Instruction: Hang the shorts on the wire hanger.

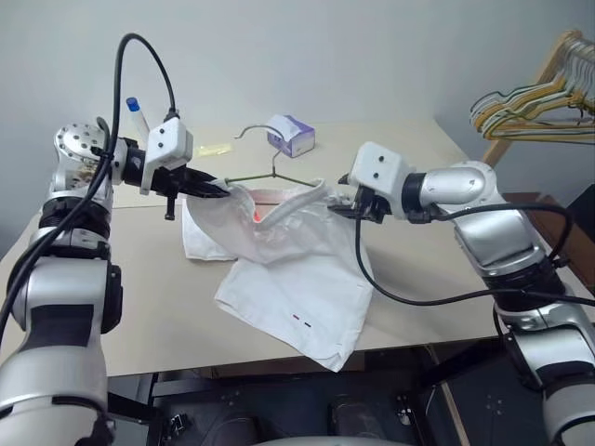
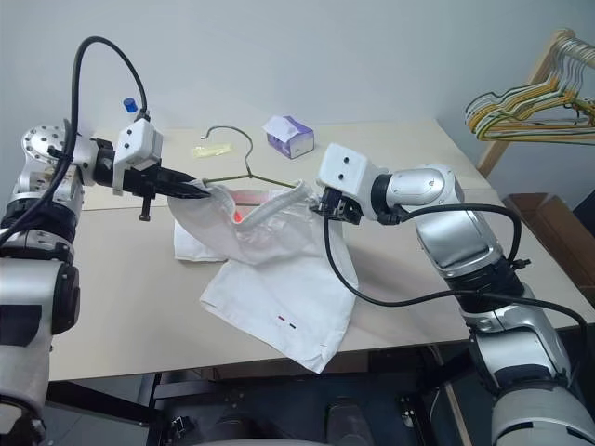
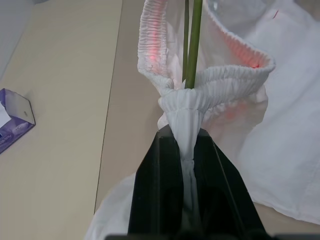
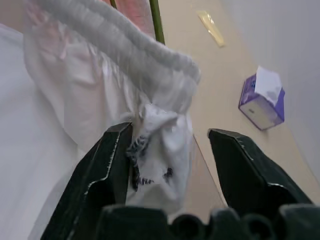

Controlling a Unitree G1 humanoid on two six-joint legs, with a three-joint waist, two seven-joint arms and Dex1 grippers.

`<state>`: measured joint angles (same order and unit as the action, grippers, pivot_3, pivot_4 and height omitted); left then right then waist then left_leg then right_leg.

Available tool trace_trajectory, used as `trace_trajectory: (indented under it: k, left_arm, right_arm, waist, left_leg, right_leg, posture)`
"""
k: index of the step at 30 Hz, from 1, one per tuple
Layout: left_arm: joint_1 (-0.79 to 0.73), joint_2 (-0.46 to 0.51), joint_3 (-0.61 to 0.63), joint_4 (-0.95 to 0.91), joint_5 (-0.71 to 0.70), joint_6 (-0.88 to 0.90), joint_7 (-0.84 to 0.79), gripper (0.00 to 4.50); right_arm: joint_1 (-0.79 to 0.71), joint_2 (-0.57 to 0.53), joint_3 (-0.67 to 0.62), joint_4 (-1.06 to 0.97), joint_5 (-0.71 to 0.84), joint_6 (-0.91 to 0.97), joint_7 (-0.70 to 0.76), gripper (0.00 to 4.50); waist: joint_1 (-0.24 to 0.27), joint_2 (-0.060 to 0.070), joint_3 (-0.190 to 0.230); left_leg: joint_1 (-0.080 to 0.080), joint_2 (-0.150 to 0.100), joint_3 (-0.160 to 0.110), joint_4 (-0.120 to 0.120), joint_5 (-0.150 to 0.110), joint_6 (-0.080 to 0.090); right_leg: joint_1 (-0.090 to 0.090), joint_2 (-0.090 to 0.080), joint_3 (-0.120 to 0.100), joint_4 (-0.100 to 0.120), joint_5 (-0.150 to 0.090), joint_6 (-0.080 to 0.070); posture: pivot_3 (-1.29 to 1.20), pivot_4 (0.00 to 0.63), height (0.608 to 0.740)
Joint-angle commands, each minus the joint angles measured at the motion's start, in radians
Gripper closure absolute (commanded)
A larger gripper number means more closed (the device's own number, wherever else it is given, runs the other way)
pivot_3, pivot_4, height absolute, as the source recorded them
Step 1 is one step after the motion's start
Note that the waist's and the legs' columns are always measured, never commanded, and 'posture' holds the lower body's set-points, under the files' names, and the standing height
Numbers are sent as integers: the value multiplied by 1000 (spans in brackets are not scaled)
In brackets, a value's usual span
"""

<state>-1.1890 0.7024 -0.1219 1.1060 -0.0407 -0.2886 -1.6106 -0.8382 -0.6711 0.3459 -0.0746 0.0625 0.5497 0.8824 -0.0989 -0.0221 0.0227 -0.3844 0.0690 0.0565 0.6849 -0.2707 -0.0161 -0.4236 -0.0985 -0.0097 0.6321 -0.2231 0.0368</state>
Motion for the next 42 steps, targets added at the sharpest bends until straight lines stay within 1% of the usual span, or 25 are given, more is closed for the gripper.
trace_trajectory:
  k: [1, 5, 9, 11, 15, 20, 23, 29, 30, 32, 33, 34, 36, 39, 42]
  left_arm:
    - [-8, 12, 20, -33, -12, -11, -4, 4500]
    - [-3, 10, 7, -42, -28, -21, -4, 4500]
    - [-3, 7, -8, -51, -63, -18, -4, 4500]
    - [0, 11, -28, -63, -95, -12, -4, 4500]
    - [4, 15, -56, -80, -133, -6, -4, 4500]
    - [1, 14, -71, -79, -149, -9, -4, 4500]
    - [2, 15, -76, -80, -156, -11, -4, 4500]
    - [3, 13, -69, -67, -149, -20, -4, 4500]
    - [1, 10, -62, -62, -146, -19, -4, 4500]
    - [1, 6, -46, -48, -138, -29, -4, 4500]
    - [2, 3, -34, -41, -132, -35, -2, 3826]
    - [3, 1, -23, -35, -127, -38, -2, 3628]
    - [3, -6, -1, -27, -122, -43, 13, 3028]
    - [-5, -22, 53, -14, -140, -30, 77, 1976]
    - [-15, -26, 93, -6, -130, -24, 156, 1054]
  right_arm:
    - [-12, 15, -56, -3, 13, -7, 0, 1778]
    - [-25, 18, -109, -13, 150, 91, 117, 1778]
    - [-47, 14, -128, 4, 224, 150, 194, 1778]
    - [-72, 21, -120, 44, 226, 175, 202, 1778]
    - [-100, 37, -97, 119, 204, 166, 196, 1778]
    - [-106, 53, -93, 139, 200, 165, 205, 1778]
    - [-105, 56, -102, 138, 209, 177, 213, 2332]
    - [-93, 55, -95, 136, 189, 177, 201, 4354]
    - [-90, 54, -91, 135, 183, 171, 200, 4486]
    - [-82, 57, -93, 132, 178, 167, 193, 4486]
    - [-78, 59, -96, 128, 178, 168, 188, 4500]
    - [-75, 61, -97, 125, 177, 169, 184, 4500]
    - [-67, 62, -99, 118, 175, 171, 177, 4500]
    - [-50, 62, -110, 102, 180, 186, 160, 4500]
    - [-36, 63, -125, 94, 189, 209, 132, 4500]
  waist:
    - [-2, 0, 0]
    - [-2, 0, 0]
    - [-2, 0, 0]
    - [-2, 0, 0]
    - [-5, 0, 0]
    - [-13, 0, 0]
    - [-20, 0, 0]
    - [-29, 0, 0]
    - [-30, 0, 0]
    - [-29, 0, 0]
    - [-29, 0, 0]
    - [-29, 0, 0]
    - [-28, 0, 0]
    - [-27, 0, 0]
    - [-27, 0, 0]
  left_leg:
    - [0, 0, 0, 0, 0, 0]
    - [0, 0, 0, 0, 0, 0]
    - [0, 0, 0, 0, 0, 0]
    - [0, 0, 0, 0, 0, 0]
    - [0, 0, 0, 0, 0, 0]
    - [0, 0, 0, 0, 0, 0]
    - [0, 0, 0, 0, 0, 0]
    - [0, 0, 0, 0, 0, 0]
    - [0, 0, 0, 0, 0, 0]
    - [0, 0, 0, 0, 0, 0]
    - [0, 0, 0, 0, 0, 0]
    - [0, 0, 0, 0, 0, 0]
    - [0, 0, 0, 0, 0, 0]
    - [0, 0, 0, 0, 0, 0]
    - [0, 0, 0, 0, 0, 0]
  right_leg:
    - [0, 0, 0, 0, 0, 0]
    - [0, 0, 0, 0, 0, 0]
    - [0, 0, 0, 0, 0, 0]
    - [0, 0, 0, 0, 0, 0]
    - [0, 0, 0, 0, 0, 0]
    - [0, 0, 0, 0, 0, 0]
    - [0, 0, 0, 0, 0, 0]
    - [0, 0, 0, 0, 0, 0]
    - [0, 0, 0, 0, 0, 0]
    - [0, 0, 0, 1, 0, 0]
    - [0, 0, 0, 1, 0, 0]
    - [0, 0, 0, 1, 0, 0]
    - [0, 0, 0, 0, 0, 0]
    - [0, 0, 0, 0, 0, 0]
    - [0, 0, 0, 0, 0, 0]
  posture:
    - [-70, 0, 740]
    - [-77, 0, 740]
    - [-86, 0, 740]
    - [-93, 0, 740]
    - [-96, 0, 740]
    - [-100, 0, 740]
    - [-100, 0, 740]
    - [-97, 0, 740]
    - [-97, 0, 740]
    - [-96, 0, 740]
    - [-97, 0, 740]
    - [-97, 0, 740]
    - [-97, 0, 740]
    - [-101, 0, 740]
    - [-107, 0, 740]
